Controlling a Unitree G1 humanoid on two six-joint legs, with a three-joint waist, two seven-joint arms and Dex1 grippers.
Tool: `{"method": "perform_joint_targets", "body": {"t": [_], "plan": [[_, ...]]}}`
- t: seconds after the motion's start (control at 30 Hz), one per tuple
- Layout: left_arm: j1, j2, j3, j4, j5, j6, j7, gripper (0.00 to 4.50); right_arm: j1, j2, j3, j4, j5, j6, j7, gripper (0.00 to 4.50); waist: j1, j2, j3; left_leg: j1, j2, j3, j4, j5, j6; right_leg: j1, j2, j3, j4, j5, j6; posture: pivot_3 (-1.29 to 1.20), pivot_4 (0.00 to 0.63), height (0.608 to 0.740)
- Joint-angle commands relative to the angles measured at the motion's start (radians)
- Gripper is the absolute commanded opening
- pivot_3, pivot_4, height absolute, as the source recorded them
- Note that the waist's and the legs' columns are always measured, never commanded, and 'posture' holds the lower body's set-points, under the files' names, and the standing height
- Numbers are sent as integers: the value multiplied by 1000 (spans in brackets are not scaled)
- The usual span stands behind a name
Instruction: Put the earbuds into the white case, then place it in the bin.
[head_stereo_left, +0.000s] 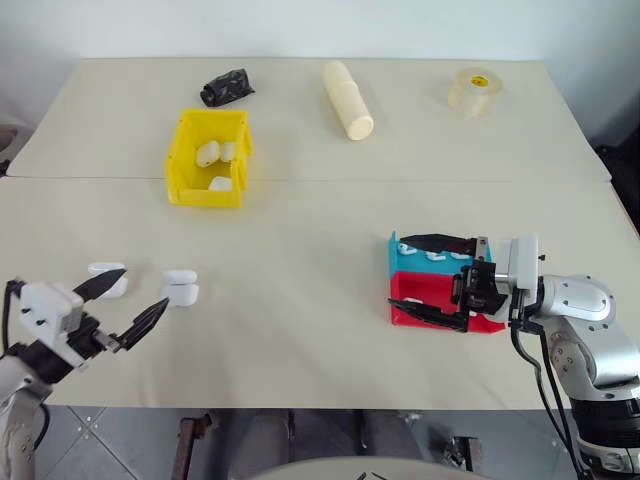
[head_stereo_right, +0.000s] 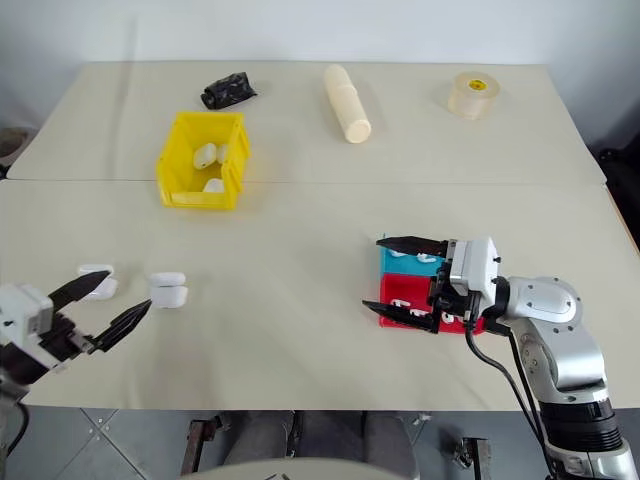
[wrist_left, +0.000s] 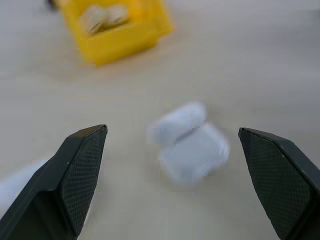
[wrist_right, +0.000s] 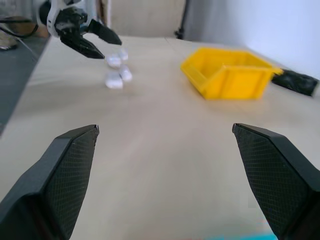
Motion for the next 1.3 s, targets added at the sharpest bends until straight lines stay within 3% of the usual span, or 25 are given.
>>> {"method": "perform_joint_targets", "body": {"t": [0.03, 0.3, 0.5, 0.6, 0.73, 0.9, 1.3], "plan": [[78, -8, 59, -93, -69, 102, 34, 4477, -7, -2, 1, -39, 29, 12, 3, 4500, 5, 0, 0, 0, 0, 0, 0, 0, 0, 0, 0, 0, 0, 0, 0, 0, 150, 740], [63, 79, 81, -277, -167, 424, 190, 4477, -22, -12, -15, 31, 25, 12, 26, 4500, 9, -1, 0, 0, 0, 0, 0, 0, 0, 0, 0, 0, 0, 0, 0, 0, 150, 740], [-34, 249, 79, -529, -341, 946, 444, 4477, -12, -25, -9, 46, 31, 15, 74, 4500, -2, 0, 0, 0, 0, 0, -1, 0, 0, -1, 0, 1, 1, 0, 0, 0, 150, 740], [-202, 233, 44, -556, -386, 1163, 608, 4477, -16, -13, 0, 46, 25, 12, 71, 4500, -3, 1, 0, 0, 0, 0, -1, 0, 0, -1, 1, 1, 1, 0, 0, 0, 150, 740], [-422, 119, -41, -575, -334, 1411, 769, 4477, -16, -3, 9, 30, 27, 18, 60, 4500, -3, 1, 0, 1, 0, 0, -1, 0, -1, -2, 4, 1, 3, 0, 0, 0, 150, 740], [-495, -14, -87, -531, -433, 1437, 976, 4477, 4, -19, -1, 2, 41, 32, 60, 4500, -1, 0, 0, 0, -2, 0, 1, 0, 0, -2, 2, 1, 4, 0, 0, 0, 150, 740], [-551, 89, -144, -362, -793, 1437, 1323, 4477, 53, -14, -13, -68, 50, 48, 3, 4500, 0, 0, 0, 0, -2, 0, 1, 1, -1, -2, 2, 1, 4, 0, 0, 0, 150, 740]]}}
